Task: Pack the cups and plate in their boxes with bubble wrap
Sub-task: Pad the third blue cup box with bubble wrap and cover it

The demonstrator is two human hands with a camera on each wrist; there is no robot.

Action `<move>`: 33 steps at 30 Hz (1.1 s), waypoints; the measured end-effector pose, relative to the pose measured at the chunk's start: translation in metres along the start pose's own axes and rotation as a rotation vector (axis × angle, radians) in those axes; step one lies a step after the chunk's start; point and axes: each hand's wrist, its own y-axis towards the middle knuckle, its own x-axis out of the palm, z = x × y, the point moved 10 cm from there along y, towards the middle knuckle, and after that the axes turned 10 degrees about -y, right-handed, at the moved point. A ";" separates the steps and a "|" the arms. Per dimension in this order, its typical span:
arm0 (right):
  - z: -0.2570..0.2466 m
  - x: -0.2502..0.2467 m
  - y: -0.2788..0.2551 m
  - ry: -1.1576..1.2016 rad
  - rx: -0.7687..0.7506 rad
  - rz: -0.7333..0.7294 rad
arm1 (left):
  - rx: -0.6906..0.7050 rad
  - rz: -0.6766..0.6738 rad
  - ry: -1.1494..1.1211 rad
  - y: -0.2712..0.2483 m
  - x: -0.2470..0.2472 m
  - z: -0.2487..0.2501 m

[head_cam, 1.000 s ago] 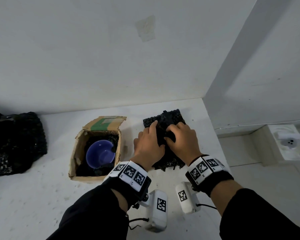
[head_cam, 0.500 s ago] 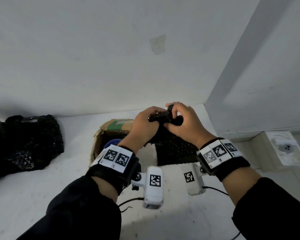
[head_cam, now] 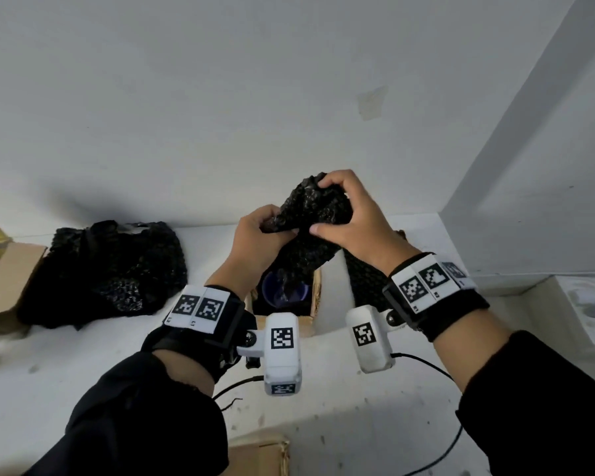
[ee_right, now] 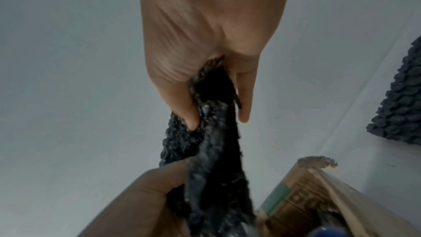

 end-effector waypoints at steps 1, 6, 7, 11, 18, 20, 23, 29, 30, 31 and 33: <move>-0.001 0.014 -0.002 -0.037 -0.012 -0.067 | -0.021 -0.007 -0.005 -0.003 -0.004 -0.006; 0.011 0.057 -0.010 -0.255 -0.029 -0.191 | -0.074 -0.056 0.214 -0.013 -0.019 -0.039; 0.015 0.061 -0.011 -0.293 -0.007 -0.195 | -0.061 -0.066 0.289 -0.013 -0.021 -0.043; 0.031 0.070 -0.016 -0.415 0.083 -0.141 | 0.015 -0.028 0.446 -0.014 -0.038 -0.045; 0.015 0.052 -0.019 -0.451 0.001 0.300 | 0.221 0.126 0.426 -0.007 -0.059 -0.023; 0.012 0.050 -0.023 -0.450 -0.015 0.372 | 0.318 0.117 0.456 -0.004 -0.055 -0.015; 0.011 0.055 -0.025 -0.602 -0.043 0.366 | 0.381 0.092 0.469 0.002 -0.054 -0.019; 0.023 0.069 -0.027 -0.668 -0.109 0.283 | 0.188 0.056 0.316 0.007 -0.062 -0.057; 0.024 0.071 -0.027 -0.665 -0.111 0.272 | 0.105 0.040 0.212 0.005 -0.064 -0.067; 0.026 0.073 -0.027 -0.668 -0.118 0.262 | 0.025 0.022 0.092 0.003 -0.065 -0.077; 0.026 0.081 -0.026 -0.696 -0.140 0.226 | -0.077 -0.010 -0.114 -0.004 -0.065 -0.088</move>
